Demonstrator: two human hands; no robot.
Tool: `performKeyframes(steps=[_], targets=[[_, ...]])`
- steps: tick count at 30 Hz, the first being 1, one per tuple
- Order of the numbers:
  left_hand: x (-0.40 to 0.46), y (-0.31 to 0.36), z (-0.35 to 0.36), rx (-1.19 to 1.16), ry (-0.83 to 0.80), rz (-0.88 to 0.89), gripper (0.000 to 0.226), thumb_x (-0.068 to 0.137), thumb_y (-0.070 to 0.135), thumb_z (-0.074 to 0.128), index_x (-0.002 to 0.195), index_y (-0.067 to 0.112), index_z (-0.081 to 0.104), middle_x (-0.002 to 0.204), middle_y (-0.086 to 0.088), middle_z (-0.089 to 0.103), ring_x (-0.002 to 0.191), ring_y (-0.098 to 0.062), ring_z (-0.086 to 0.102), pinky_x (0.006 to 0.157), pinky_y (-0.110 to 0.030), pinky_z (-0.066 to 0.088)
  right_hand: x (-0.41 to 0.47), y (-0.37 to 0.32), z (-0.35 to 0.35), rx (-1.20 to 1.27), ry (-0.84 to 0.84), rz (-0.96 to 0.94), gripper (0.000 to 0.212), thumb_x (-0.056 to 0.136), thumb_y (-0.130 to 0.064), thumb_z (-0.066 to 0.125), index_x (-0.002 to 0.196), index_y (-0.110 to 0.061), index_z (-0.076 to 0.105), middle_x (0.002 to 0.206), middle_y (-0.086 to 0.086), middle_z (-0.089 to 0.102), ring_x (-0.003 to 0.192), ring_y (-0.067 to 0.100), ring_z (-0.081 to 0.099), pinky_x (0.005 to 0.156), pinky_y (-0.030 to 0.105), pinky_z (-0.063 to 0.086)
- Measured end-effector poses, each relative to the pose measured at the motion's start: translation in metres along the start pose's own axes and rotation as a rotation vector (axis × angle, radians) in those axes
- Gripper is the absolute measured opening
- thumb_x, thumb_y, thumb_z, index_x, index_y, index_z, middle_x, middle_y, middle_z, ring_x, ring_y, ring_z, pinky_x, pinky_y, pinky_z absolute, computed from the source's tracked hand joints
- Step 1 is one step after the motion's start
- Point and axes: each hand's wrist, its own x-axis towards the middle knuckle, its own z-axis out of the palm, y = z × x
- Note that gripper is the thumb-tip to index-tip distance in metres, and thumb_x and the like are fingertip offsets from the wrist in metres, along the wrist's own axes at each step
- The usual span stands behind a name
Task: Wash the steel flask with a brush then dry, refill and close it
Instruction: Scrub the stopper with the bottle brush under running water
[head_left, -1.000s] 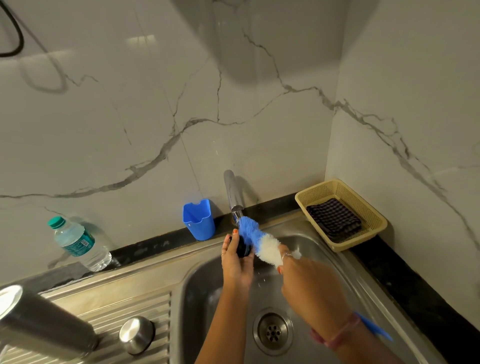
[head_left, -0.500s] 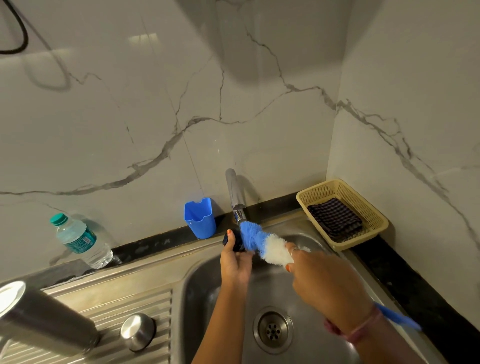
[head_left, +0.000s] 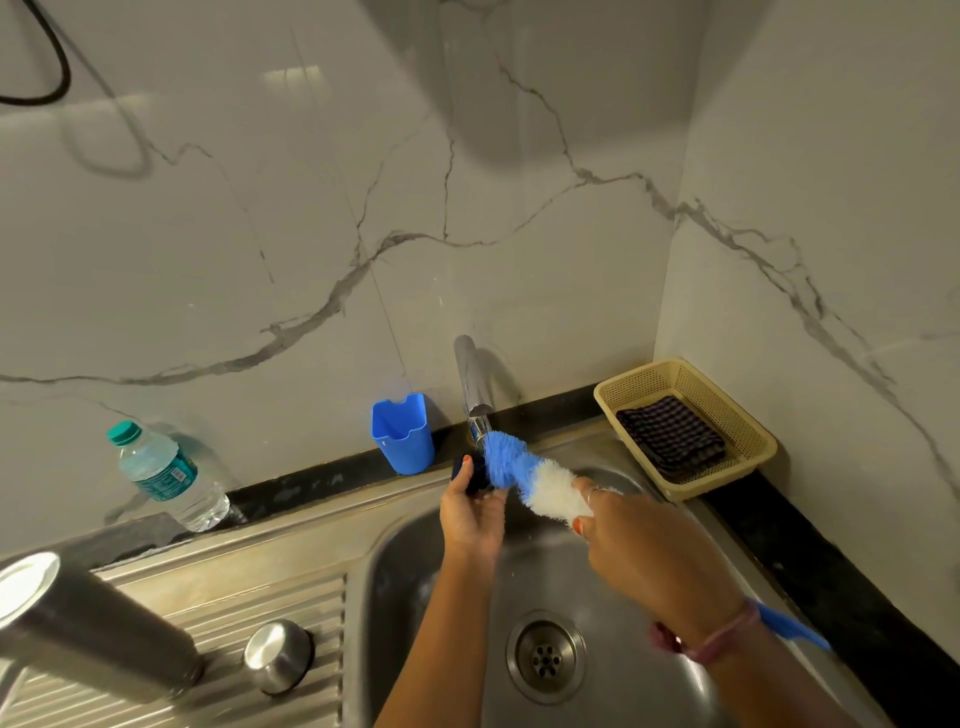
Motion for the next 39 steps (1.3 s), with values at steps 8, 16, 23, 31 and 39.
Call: performKeyframes(steps=[8,16,23,31,39], targets=[[0.000,-0.005,0.000,0.044,-0.019,0.008,0.032,0.098,0.017,0.054,0.126,0.002,0.054,0.124,-0.023,0.062,0.119,-0.035,0.061,0.109,-0.047,0.045,0.007,-0.004,0.018,-0.017,-0.012,0.037,0.051,0.101,-0.030,0.040,0.149,-0.023,0.024,0.124,0.001,0.059,0.107,0.014,0.059,0.081,0.023,0.044],[0.002,-0.014,0.000,0.139,-0.055,0.030,0.061,0.078,0.023,0.074,0.133,0.004,0.054,0.127,-0.020,0.065,0.112,-0.032,0.067,0.106,-0.048,0.048,0.010,-0.008,0.006,-0.097,0.011,0.022,0.042,0.100,-0.027,0.040,0.141,-0.019,0.036,0.126,-0.001,0.058,0.109,0.012,0.059,0.083,0.021,0.044],[0.003,-0.009,-0.003,0.033,-0.017,0.015,0.034,0.099,0.013,0.055,0.129,-0.002,0.055,0.124,-0.022,0.064,0.116,-0.034,0.062,0.109,-0.051,0.044,-0.001,-0.009,-0.002,-0.090,0.055,-0.045,0.044,0.100,-0.025,0.040,0.143,-0.019,0.032,0.124,-0.001,0.059,0.107,0.012,0.060,0.085,0.024,0.048],[0.001,-0.009,0.005,0.102,-0.031,0.062,0.066,0.076,0.024,0.075,0.137,0.008,0.053,0.132,-0.020,0.062,0.118,-0.033,0.064,0.103,-0.051,0.050,0.014,-0.018,0.008,-0.085,0.009,0.009,0.040,0.098,-0.026,0.044,0.137,-0.016,0.041,0.123,0.002,0.059,0.109,0.016,0.059,0.088,0.026,0.046],[-0.003,-0.010,-0.001,0.093,-0.056,0.046,0.049,0.085,0.017,0.066,0.131,0.004,0.056,0.128,-0.020,0.063,0.117,-0.033,0.063,0.097,-0.049,0.054,0.011,-0.008,-0.013,-0.109,0.025,-0.021,0.042,0.100,-0.032,0.042,0.140,-0.019,0.039,0.122,0.001,0.060,0.107,0.015,0.060,0.084,0.024,0.045]])
